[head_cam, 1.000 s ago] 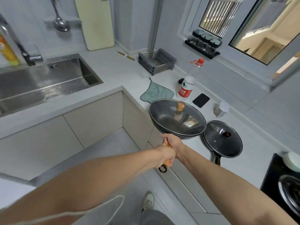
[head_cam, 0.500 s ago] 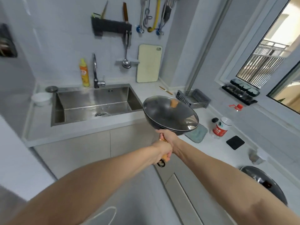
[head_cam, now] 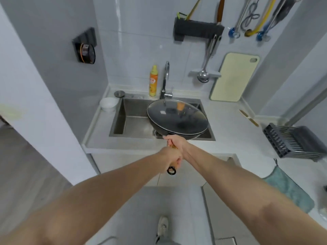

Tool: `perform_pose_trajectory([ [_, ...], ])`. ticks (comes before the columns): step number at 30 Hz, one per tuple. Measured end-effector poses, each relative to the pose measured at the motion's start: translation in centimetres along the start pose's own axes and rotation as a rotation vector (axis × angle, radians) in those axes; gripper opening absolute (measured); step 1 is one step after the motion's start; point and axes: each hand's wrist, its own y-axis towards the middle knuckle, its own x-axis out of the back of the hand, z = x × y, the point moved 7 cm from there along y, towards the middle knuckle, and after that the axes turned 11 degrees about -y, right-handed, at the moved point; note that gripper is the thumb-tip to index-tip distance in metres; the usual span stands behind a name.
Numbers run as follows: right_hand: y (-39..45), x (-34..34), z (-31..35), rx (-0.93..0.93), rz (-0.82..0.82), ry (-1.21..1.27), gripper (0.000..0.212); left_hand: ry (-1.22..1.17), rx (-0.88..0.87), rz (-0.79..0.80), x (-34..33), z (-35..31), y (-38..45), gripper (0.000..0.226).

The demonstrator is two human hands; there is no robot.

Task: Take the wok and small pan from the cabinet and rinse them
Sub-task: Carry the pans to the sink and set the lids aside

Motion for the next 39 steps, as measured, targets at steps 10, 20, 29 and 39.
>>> perform_pose_trajectory([
  [10, 14.1, -4.9, 5.4, -0.110, 0.200, -0.115, 0.051, -0.218, 0.137, -0.222, 7.4, -5.5, 11.3, 0.025],
  [20, 19.7, -10.9, 6.2, -0.327, 0.317, 0.023, 0.029, -0.196, 0.216, -0.121, 13.9, -6.9, 17.0, 0.013],
  [29, 22.9, -13.4, 5.8, -0.400, 0.295, -0.093, 0.012, -0.174, 0.272, -0.080, 16.9, -6.4, 20.6, 0.011],
  [39, 24.7, -14.5, 4.2, -0.434, 0.342, -0.036, 0.014, -0.237, 0.333, -0.089, 17.3, -5.4, 22.4, 0.013],
])
